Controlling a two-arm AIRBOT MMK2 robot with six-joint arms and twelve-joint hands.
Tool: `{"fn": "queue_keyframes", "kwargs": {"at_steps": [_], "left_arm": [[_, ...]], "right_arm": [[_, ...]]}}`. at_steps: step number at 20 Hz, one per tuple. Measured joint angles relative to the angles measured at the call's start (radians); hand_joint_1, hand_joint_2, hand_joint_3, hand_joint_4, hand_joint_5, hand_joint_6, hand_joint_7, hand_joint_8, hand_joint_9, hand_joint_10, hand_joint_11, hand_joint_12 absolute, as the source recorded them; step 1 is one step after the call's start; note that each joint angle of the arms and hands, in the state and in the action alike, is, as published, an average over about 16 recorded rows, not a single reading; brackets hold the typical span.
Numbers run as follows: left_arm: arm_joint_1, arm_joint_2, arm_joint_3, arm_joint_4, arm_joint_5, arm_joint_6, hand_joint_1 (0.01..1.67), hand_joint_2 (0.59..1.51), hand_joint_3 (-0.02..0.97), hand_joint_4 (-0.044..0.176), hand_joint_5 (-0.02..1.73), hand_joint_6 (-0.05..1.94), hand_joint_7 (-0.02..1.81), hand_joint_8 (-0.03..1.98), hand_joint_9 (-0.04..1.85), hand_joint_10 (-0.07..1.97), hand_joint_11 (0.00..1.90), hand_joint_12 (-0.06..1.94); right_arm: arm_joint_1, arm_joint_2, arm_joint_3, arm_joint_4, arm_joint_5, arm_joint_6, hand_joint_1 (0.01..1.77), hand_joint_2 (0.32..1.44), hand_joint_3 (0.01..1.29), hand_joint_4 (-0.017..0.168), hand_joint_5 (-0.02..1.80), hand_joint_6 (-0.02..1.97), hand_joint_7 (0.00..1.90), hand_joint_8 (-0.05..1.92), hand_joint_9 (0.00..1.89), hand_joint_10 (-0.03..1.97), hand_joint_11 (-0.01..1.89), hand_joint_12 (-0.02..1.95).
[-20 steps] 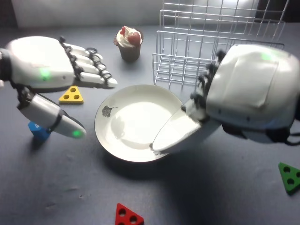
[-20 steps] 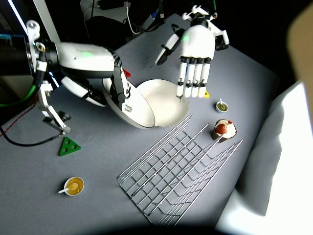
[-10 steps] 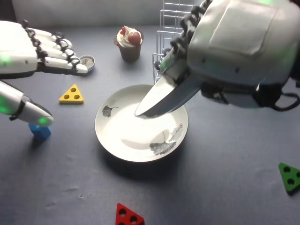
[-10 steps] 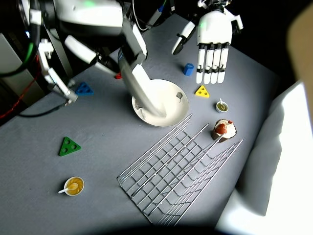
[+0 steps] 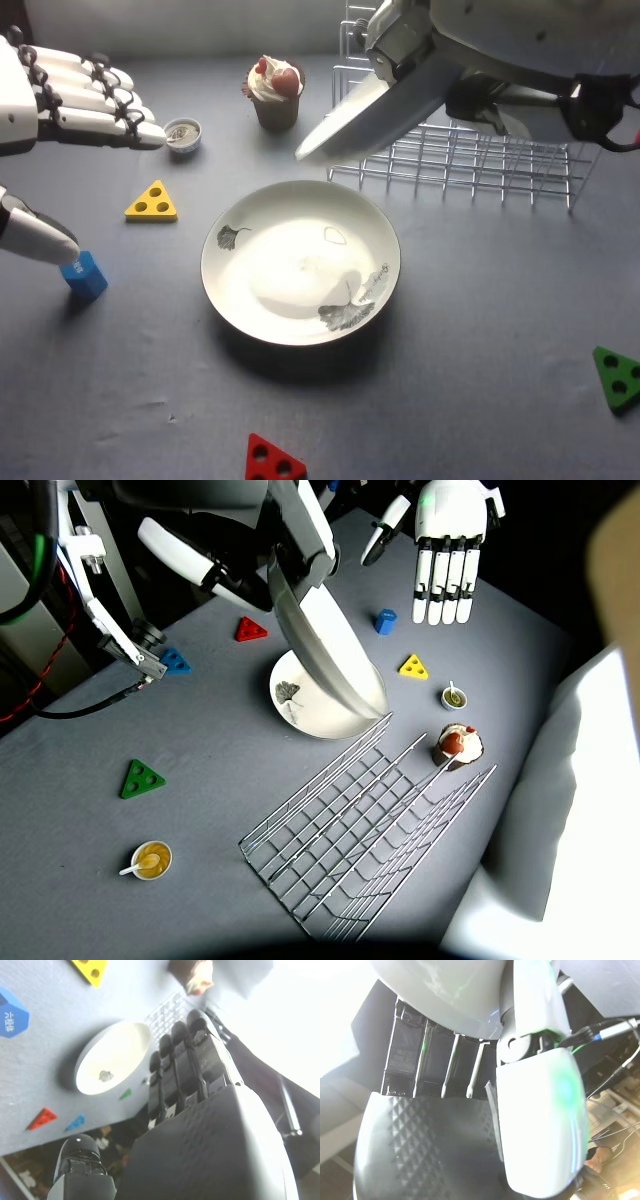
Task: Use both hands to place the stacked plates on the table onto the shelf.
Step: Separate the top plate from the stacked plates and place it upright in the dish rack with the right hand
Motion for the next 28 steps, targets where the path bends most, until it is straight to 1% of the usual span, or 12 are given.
{"fn": "queue_keyframes", "kwargs": {"at_steps": [3, 8, 12, 18, 23, 28], "left_arm": [[0.002, -0.008, 0.02, -0.011, -0.026, 0.0, 0.01, 1.028, -0.001, 0.003, 0.22, 0.01, 0.29, 0.01, 0.28, 0.0, 0.24, 0.02], [0.004, -0.027, 0.054, -0.021, -0.06, 0.0, 0.01, 1.028, -0.001, 0.003, 0.21, 0.01, 0.28, 0.01, 0.27, 0.0, 0.23, 0.02], [0.006, -0.038, 0.074, -0.026, -0.073, 0.0, 0.01, 1.028, -0.001, 0.003, 0.21, 0.01, 0.28, 0.01, 0.27, 0.0, 0.23, 0.02], [0.007, -0.045, 0.09, -0.027, -0.092, -0.003, 0.02, 1.028, -0.001, 0.003, 0.23, 0.01, 0.29, 0.01, 0.28, 0.0, 0.24, 0.02], [0.008, -0.051, 0.103, -0.025, -0.103, -0.008, 0.03, 1.028, -0.001, 0.003, 0.26, 0.01, 0.3, 0.01, 0.29, 0.0, 0.25, 0.02], [0.008, -0.057, 0.115, -0.023, -0.117, -0.021, 0.03, 1.028, -0.001, 0.003, 0.29, 0.01, 0.32, 0.01, 0.31, 0.0, 0.27, 0.02]], "right_arm": [[0.002, 0.001, 0.005, -0.002, 0.016, -0.017, 1.43, 0.95, 0.01, -0.007, 0.98, 0.89, 1.1, 0.48, 1.15, 0.68, 1.01, 1.16], [-0.021, 0.001, 0.013, 0.013, 0.03, -0.035, 1.43, 0.95, 0.01, -0.007, 0.95, 0.93, 1.06, 0.55, 1.12, 0.73, 0.99, 1.18], [-0.037, 0.001, 0.033, 0.047, 0.044, -0.033, 1.43, 0.95, 0.01, -0.007, 0.94, 0.96, 1.05, 0.56, 1.1, 0.75, 0.98, 1.23], [-0.057, -0.001, 0.068, 0.094, 0.058, -0.014, 1.43, 0.95, 0.01, -0.007, 0.94, 0.96, 1.11, 0.49, 1.12, 0.71, 0.97, 1.25], [-0.054, -0.003, 0.112, 0.13, 0.076, -0.012, 1.44, 0.95, 0.01, -0.006, 0.94, 0.94, 1.17, 0.41, 1.14, 0.68, 0.97, 1.26], [-0.051, -0.005, 0.148, 0.172, 0.088, -0.025, 1.44, 0.95, 0.01, -0.006, 0.94, 0.9, 1.2, 0.39, 1.16, 0.65, 0.97, 1.27]]}}
